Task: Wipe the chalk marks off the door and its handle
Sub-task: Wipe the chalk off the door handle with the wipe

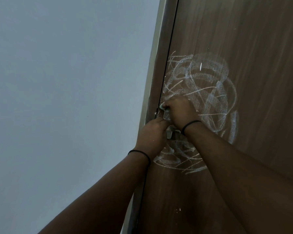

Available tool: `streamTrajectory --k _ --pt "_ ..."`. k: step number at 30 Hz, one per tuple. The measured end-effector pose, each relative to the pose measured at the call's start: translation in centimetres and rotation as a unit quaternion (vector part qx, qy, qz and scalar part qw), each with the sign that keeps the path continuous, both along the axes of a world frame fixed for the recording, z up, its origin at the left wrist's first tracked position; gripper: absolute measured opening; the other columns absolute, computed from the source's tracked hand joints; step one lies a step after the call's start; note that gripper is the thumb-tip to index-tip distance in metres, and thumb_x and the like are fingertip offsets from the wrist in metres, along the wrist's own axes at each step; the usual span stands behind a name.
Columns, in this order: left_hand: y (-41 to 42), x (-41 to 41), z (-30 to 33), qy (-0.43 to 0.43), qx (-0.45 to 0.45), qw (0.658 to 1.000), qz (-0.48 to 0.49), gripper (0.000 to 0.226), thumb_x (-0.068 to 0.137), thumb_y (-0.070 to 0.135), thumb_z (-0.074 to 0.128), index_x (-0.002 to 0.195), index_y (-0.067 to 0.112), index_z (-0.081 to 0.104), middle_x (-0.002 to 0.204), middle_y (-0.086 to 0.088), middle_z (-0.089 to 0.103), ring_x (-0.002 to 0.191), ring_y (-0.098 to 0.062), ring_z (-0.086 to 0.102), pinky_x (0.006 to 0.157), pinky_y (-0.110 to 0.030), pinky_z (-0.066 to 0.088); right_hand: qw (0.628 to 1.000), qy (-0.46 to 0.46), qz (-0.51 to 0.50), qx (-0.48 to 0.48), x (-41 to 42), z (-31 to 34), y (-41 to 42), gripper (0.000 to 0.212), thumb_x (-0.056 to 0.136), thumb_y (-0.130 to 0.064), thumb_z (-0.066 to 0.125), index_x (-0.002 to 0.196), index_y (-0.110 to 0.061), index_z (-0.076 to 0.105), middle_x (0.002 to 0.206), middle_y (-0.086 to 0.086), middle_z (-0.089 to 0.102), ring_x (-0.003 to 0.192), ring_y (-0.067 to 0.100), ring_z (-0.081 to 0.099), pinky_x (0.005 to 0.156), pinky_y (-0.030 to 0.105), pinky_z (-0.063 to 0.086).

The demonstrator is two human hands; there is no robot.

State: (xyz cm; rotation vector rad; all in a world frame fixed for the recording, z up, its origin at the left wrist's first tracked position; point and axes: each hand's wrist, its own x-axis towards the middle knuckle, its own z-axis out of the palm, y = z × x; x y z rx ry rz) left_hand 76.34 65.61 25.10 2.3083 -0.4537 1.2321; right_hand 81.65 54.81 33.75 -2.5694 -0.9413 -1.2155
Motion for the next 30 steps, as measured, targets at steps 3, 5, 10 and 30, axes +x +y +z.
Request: streamTrajectory --k 3,5,10,30 --pt "0.2 0.1 0.2 0.0 0.0 1.0 -0.002 0.03 0.09 0.006 0.052 0.112 0.011 0.071 0.107 -0.008 0.068 0.097 -0.025 0.062 0.081 -0.041 0.052 0.992 -0.001 0.031 0.121 -0.3 -0.8 -1.5 0.014 0.085 -0.007 0.067 0.091 -0.013 0.079 0.094 0.006 0.074 0.086 0.021 0.067 0.078 0.034 0.054" --pt "0.2 0.3 0.4 0.002 -0.005 1.0 0.003 0.023 0.093 0.015 0.055 0.106 0.011 0.073 0.104 -0.006 0.069 0.095 -0.023 0.063 0.08 -0.04 0.051 0.992 -0.007 0.02 0.126 -0.1 -1.2 -1.7 0.015 0.085 -0.005 0.066 0.088 -0.012 0.079 0.091 0.006 0.073 0.084 0.021 0.066 0.076 0.035 0.054" --pt "-0.1 0.5 0.4 0.002 -0.007 1.0 0.02 0.023 0.095 0.019 0.055 0.106 0.018 0.076 0.103 -0.006 0.072 0.095 -0.023 0.064 0.082 -0.039 0.051 1.0 -0.017 0.008 -0.022 0.5 -0.4 -0.1 0.019 0.087 -0.006 0.062 0.095 -0.012 0.078 0.094 0.007 0.07 0.098 0.022 0.06 0.083 0.035 0.05" --pt "-0.3 0.3 0.9 -0.009 -0.014 1.0 0.022 0.018 0.09 0.012 0.061 0.09 0.01 0.078 0.085 -0.008 0.073 0.079 -0.022 0.064 0.071 -0.039 0.053 0.965 0.036 0.12 0.228 1.0 -3.0 -2.9 0.012 0.078 -0.002 0.075 0.085 -0.011 0.078 0.09 0.003 0.063 0.084 0.015 0.057 0.07 0.016 0.043"
